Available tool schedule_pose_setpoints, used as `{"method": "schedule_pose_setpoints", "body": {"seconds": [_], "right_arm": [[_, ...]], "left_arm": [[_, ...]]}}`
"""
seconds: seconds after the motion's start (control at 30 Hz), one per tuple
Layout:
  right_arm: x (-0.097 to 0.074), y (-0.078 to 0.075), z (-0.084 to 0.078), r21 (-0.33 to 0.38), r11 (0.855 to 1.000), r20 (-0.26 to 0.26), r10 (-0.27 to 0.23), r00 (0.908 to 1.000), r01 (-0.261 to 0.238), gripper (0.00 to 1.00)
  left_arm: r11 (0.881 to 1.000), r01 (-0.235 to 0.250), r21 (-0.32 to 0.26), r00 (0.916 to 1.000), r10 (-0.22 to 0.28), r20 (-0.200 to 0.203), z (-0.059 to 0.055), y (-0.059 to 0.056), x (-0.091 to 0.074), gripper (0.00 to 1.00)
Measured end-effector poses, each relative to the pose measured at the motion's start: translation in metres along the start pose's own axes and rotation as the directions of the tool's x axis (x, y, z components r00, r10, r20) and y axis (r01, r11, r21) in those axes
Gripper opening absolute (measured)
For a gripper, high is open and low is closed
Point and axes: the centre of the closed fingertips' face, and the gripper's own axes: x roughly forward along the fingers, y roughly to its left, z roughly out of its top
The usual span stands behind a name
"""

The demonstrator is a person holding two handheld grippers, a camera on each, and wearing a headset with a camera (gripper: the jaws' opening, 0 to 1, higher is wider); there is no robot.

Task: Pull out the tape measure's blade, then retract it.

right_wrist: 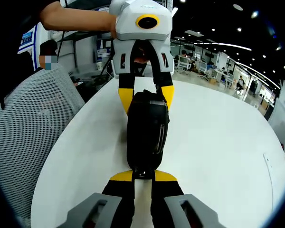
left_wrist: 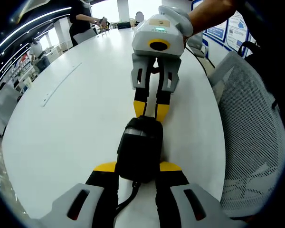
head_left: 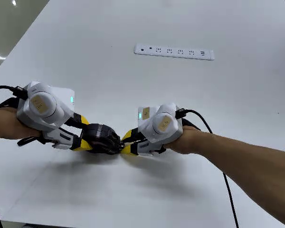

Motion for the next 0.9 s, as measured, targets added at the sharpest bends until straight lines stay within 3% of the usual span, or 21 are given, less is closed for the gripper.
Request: {"method": "schedule_pose_setpoints", "body": {"seconds": [0.9], "right_arm": [[-0.0081,0.0013,-0.0068,0.003,1.000,-0.012,0.001,0.9999,-0.001,0.08]], "left_arm": [[1.000,0.021,0.008,0.9976,-0.020,-0.066,-0.0007,0.0001,0.0002,0.23]]}}
